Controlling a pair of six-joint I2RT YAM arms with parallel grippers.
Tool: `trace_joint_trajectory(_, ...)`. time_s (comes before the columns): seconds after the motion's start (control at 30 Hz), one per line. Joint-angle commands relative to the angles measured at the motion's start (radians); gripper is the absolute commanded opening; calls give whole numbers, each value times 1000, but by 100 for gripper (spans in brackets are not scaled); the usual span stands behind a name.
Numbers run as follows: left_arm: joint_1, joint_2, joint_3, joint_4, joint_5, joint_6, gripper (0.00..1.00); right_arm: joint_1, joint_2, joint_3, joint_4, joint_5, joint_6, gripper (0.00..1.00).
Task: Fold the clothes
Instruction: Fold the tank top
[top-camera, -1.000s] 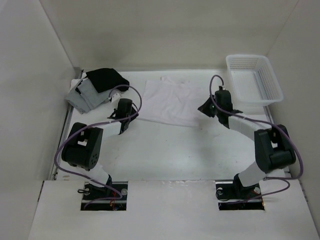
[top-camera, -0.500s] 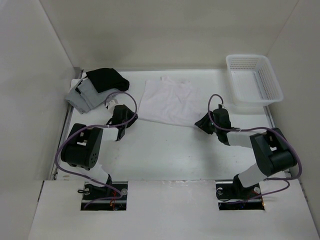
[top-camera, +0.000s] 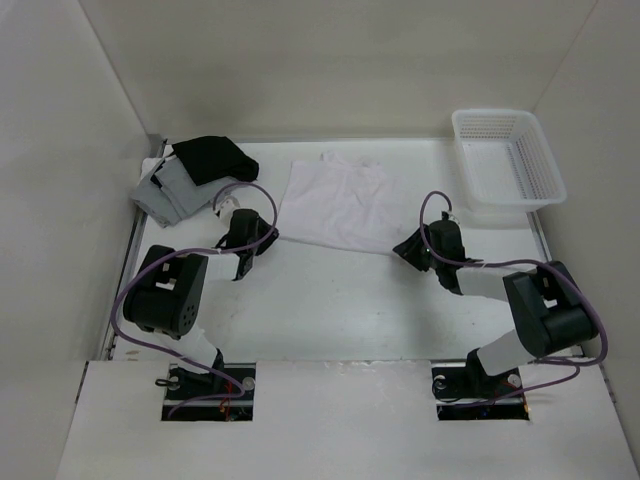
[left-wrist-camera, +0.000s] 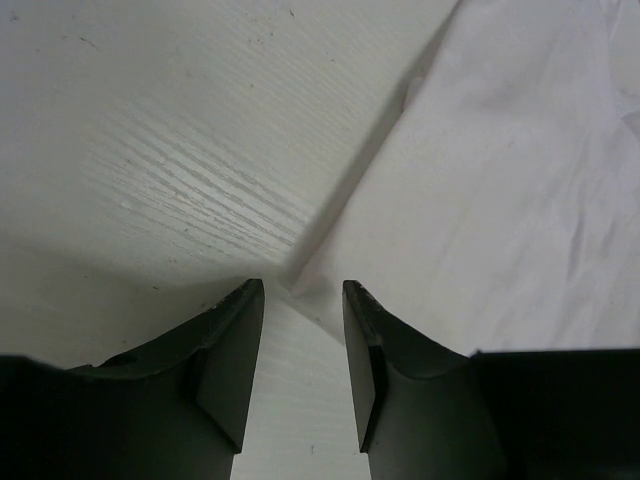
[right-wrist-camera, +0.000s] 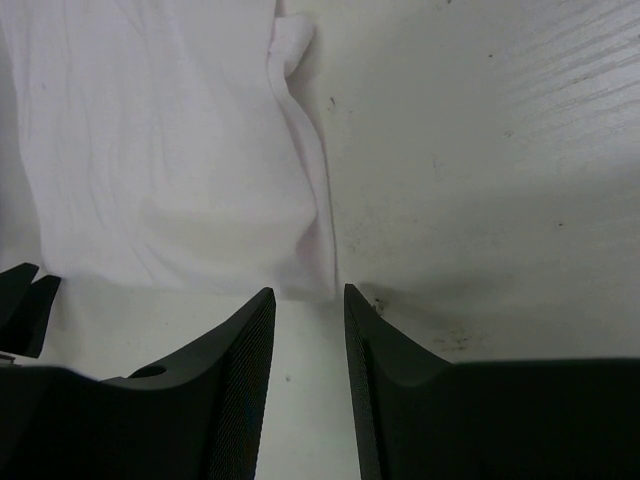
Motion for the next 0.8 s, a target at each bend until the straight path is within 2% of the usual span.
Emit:
trace_joint_trajectory(0.0, -23, 35, 40, -49, 20, -9, 35, -12, 34, 33, 22, -20, 2, 39)
trace_joint_trajectory(0.23, -17, 42, 49, -54, 20, -9, 23, -18, 77, 47, 37, -57, 17, 36)
trace_joint_trajectory(0.33, -16, 52, 49, -49, 22, -12, 17, -18, 88, 56, 40, -59, 23, 28)
trace_joint_trajectory(0.5, -10, 43, 46, -42, 26, -14, 7, -12, 89, 67, 77, -45, 29, 7)
trace_joint_trajectory(0.63, -7, -24, 15, 10, 26, -4, 2, 1, 19, 50, 103, -39, 19, 1)
trace_joint_trajectory(0.77, -20, -208, -37, -9, 26, 23, 0, 50, -175, -10, 39, -23, -4, 1)
